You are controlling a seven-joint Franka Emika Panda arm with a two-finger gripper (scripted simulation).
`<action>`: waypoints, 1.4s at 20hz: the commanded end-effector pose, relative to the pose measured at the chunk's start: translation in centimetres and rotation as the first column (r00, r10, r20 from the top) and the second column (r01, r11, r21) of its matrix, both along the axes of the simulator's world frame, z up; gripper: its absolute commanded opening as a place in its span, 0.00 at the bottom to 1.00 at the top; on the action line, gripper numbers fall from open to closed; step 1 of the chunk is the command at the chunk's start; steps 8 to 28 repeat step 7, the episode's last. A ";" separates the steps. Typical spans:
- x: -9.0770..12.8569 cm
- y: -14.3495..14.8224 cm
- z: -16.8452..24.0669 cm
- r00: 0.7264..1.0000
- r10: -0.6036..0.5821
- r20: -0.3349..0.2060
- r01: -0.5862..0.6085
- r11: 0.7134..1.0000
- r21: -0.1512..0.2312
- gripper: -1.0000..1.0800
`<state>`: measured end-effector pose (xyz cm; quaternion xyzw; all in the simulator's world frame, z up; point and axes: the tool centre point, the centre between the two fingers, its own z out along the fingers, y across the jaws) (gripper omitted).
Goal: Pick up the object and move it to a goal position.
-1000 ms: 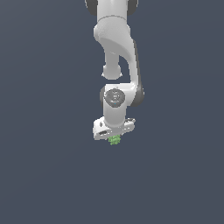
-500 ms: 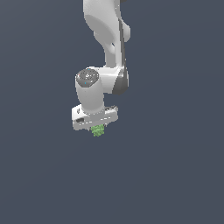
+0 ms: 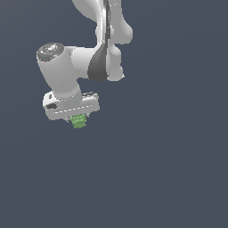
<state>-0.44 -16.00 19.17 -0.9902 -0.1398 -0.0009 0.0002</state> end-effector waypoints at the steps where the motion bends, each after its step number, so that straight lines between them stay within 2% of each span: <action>1: -0.3 -1.4 1.1 1.000 0.002 -0.001 -0.002 1.000 0.001 0.00; 6: -0.4 -2.6 2.1 1.000 0.002 -0.001 -0.002 1.000 0.000 0.00; 28: -0.4 -2.6 2.1 1.000 0.002 -0.001 -0.002 1.000 0.000 0.00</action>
